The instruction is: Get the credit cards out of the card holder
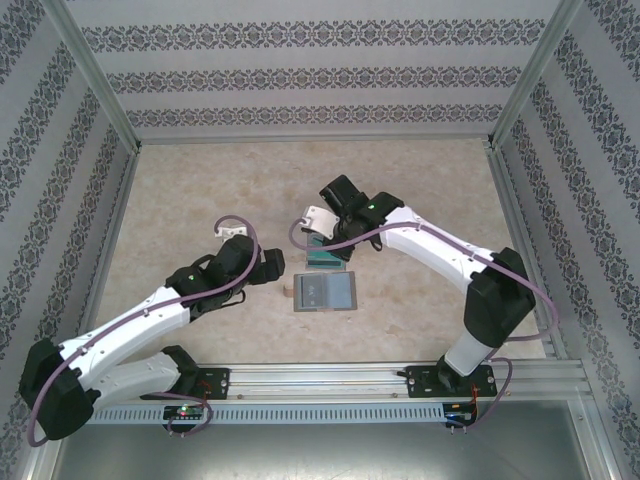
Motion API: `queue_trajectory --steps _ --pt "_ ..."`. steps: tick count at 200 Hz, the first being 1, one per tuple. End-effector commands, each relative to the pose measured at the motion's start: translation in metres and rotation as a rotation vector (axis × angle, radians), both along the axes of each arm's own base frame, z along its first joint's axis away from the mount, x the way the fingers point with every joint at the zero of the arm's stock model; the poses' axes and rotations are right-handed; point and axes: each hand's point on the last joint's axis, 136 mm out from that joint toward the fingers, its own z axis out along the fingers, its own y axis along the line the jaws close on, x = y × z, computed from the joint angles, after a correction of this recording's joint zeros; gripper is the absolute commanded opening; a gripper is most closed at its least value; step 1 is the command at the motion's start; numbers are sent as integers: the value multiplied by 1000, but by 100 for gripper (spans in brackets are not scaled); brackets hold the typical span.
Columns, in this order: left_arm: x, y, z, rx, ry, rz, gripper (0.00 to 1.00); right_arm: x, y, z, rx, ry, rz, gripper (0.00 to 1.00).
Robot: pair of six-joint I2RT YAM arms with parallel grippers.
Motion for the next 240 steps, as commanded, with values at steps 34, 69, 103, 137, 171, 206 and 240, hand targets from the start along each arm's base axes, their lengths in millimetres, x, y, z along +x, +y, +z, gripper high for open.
queue_trajectory --steps 34,69,103,137,171,206,240 --pt "-5 31 -3 41 -43 101 100 18 1 -16 -145 -70 111 0" --pt "-8 33 -6 40 -29 107 100 12 8 -29 -141 -33 127 0" --pt "-10 35 -8 45 -20 112 100 10 14 -39 -141 -7 132 0" --pt "-12 36 -9 44 -15 116 100 8 16 -49 -146 21 134 0" --pt "-13 37 -9 38 -15 115 100 14 14 -50 -160 4 109 17" --pt "-13 37 -9 36 -15 118 100 37 4 -45 -185 -73 19 29" --pt "-12 37 -10 40 -17 118 100 45 2 -33 -144 -103 -65 29"
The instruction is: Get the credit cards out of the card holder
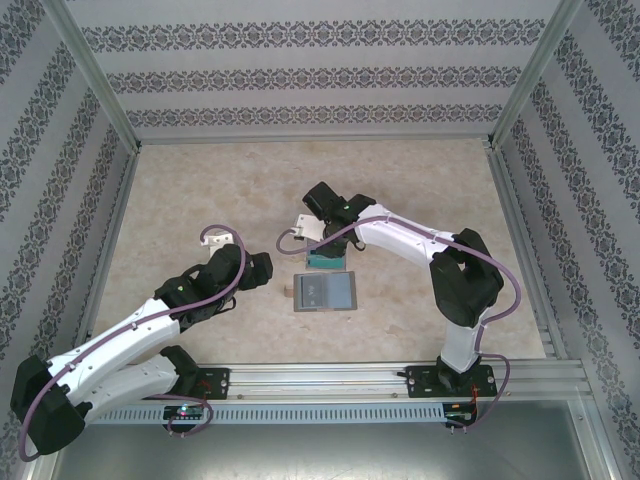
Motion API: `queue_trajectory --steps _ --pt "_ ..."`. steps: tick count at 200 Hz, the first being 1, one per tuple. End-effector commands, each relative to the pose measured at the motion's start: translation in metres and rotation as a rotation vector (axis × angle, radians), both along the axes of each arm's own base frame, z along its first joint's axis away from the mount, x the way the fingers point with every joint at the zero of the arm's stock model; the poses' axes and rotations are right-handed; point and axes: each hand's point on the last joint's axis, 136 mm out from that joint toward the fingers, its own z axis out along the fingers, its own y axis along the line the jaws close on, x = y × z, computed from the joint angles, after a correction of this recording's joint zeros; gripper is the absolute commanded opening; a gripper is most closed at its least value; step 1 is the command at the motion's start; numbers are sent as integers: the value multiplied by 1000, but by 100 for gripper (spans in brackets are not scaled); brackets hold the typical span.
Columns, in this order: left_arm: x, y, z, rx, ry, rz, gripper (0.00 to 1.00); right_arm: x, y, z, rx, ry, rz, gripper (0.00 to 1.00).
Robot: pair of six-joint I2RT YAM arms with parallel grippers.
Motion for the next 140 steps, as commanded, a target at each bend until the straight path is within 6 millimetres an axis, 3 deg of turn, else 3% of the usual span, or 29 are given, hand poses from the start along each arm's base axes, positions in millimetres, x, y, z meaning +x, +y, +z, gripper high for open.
queue_trajectory --steps 1,44,72,108,127,140 --pt "-2 11 -6 21 11 37 100 17 -1 18 43 -64 -94 29" --pt "1 -7 -5 -19 28 -29 98 20 -10 48 279 -56 -366 25" --pt "5 -26 -5 -57 51 -85 95 7 -20 60 458 -1 -563 21" --pt "8 -54 -10 -117 104 -174 90 -22 -35 53 582 111 -784 9" --pt "8 -69 -14 -150 147 -222 87 -39 -50 39 597 171 -920 0" --pt "8 -78 -18 -169 176 -243 85 -51 -59 28 601 220 -1018 0"
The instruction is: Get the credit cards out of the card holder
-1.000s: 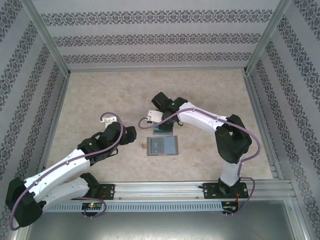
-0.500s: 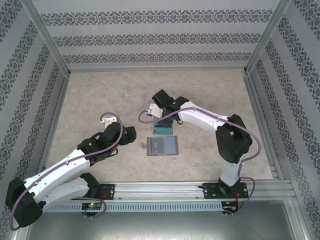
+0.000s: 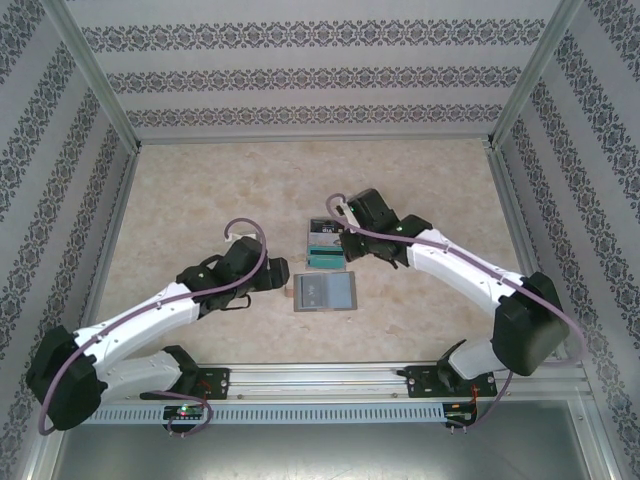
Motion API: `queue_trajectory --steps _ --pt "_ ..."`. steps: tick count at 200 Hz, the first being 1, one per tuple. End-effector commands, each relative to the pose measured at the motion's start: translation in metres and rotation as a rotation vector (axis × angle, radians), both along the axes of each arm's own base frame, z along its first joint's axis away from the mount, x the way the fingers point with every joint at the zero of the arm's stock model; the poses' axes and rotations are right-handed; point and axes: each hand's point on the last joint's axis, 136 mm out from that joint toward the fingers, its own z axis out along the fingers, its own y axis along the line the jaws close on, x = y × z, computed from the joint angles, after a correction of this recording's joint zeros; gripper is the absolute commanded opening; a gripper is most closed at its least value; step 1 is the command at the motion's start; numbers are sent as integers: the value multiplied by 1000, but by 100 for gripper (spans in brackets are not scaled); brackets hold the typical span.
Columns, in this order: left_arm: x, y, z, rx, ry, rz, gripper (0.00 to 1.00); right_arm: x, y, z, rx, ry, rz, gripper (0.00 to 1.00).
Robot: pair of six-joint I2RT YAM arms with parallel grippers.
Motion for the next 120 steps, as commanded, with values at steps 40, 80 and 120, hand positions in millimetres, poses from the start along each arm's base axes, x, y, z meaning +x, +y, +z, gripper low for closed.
queue_trajectory --steps 40,80,120 --pt "4 -45 -4 -150 103 -96 75 -51 -14 -58 181 295 -289 0" --pt "2 -64 -20 -159 178 -135 65 -65 -16 -93 163 368 -326 0" --pt "-2 -81 -30 -145 222 -194 63 -70 -11 -114 137 401 -324 0"
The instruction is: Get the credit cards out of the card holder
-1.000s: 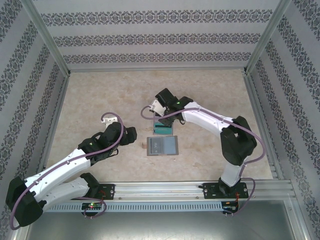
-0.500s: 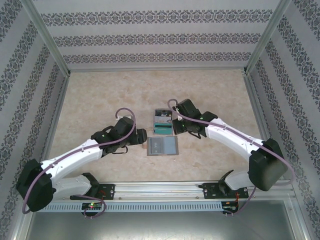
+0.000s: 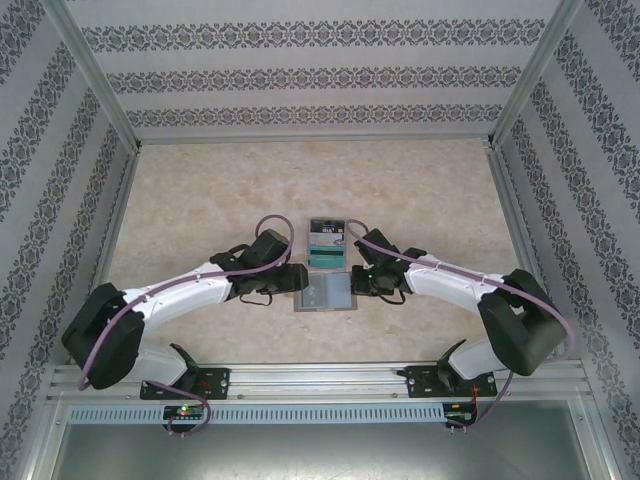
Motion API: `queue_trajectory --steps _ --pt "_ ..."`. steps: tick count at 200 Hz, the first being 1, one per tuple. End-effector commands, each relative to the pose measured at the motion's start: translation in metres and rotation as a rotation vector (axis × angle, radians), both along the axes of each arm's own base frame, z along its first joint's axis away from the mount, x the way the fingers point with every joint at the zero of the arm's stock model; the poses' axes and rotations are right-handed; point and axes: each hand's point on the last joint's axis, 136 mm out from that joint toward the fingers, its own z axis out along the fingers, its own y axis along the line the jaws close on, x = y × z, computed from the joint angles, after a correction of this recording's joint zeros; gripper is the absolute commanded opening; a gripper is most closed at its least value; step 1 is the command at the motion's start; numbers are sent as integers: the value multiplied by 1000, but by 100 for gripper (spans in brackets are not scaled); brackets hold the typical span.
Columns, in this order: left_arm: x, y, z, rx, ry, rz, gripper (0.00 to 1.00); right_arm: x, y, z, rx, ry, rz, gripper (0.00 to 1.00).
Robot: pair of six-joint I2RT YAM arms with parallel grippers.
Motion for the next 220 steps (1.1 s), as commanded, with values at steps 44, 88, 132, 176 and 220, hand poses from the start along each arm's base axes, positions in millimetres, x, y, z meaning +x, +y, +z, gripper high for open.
queue_trajectory --steps 44,88,132,176,220 --pt "0 -34 -5 -45 42 -104 61 -3 11 -20 -2 32 -10 0" --pt "-2 -42 -16 -38 74 -140 57 -3 8 -25 -20 40 -20 0" --pt "-2 -46 -26 -26 101 -151 56 -6 8 -28 -18 49 -20 0" --pt "-5 -40 -41 30 148 -142 55 -5 9 -26 -13 45 -18 0" --pt "-6 -34 -46 78 165 -135 53 -5 9 -27 -11 49 -17 0"
